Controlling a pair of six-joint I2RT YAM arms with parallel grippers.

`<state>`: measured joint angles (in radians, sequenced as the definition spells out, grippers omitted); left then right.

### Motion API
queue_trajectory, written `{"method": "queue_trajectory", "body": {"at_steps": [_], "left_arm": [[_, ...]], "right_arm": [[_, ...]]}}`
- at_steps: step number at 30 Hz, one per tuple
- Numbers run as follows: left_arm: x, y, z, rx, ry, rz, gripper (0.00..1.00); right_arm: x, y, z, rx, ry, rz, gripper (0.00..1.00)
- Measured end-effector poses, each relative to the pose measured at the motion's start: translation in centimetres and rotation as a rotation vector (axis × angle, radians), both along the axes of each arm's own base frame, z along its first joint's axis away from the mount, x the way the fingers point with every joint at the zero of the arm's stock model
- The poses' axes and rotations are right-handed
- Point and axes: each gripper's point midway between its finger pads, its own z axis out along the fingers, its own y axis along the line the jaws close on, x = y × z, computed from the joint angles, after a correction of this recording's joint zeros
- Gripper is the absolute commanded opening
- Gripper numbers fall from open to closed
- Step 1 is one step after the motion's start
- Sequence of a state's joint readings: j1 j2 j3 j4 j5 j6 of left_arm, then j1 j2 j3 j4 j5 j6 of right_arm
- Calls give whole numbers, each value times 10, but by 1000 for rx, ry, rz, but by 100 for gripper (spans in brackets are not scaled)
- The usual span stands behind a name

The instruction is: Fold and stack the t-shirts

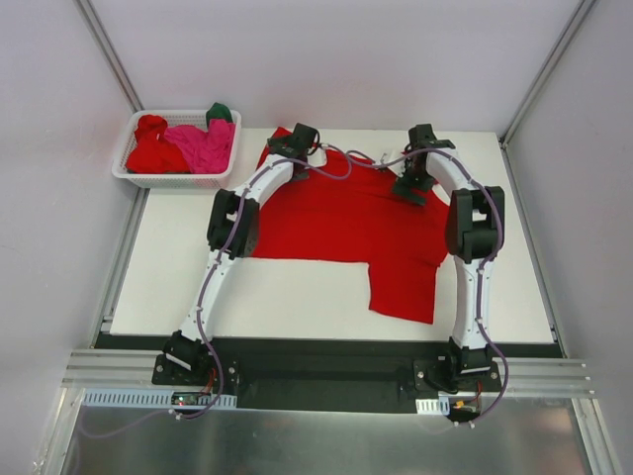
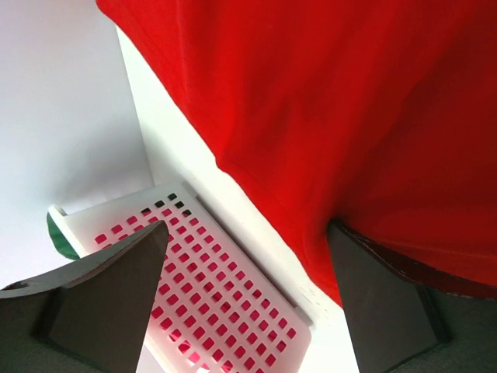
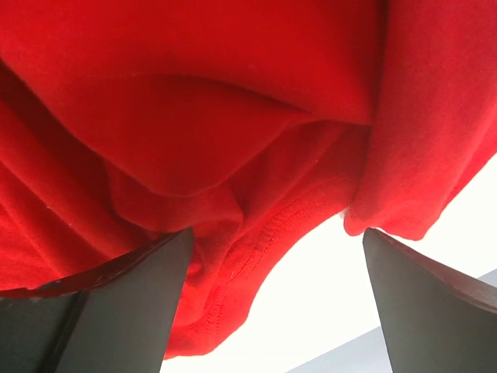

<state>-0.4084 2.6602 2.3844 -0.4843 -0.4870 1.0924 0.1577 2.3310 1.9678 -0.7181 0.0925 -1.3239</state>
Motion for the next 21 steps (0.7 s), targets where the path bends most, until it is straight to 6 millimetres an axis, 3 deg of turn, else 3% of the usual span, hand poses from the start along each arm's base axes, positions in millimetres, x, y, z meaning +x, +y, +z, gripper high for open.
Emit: {"method": "queue_trajectory", "body": {"at_steps": [7, 14, 17, 21], "left_arm": [[-6, 5, 2, -31, -10, 10, 90], [-80, 18, 8, -165, 149, 79, 94], [-119, 23, 30, -229, 199, 117, 95], [-158, 34, 93, -315, 147, 154, 95]], "right_arm": [[-2, -5, 4, 17, 5, -49, 95], [-7, -15, 23, 47, -3, -144, 97], [-25, -13, 46, 81, 18, -179, 97], [-58, 0, 102, 151, -2, -185, 97]]}}
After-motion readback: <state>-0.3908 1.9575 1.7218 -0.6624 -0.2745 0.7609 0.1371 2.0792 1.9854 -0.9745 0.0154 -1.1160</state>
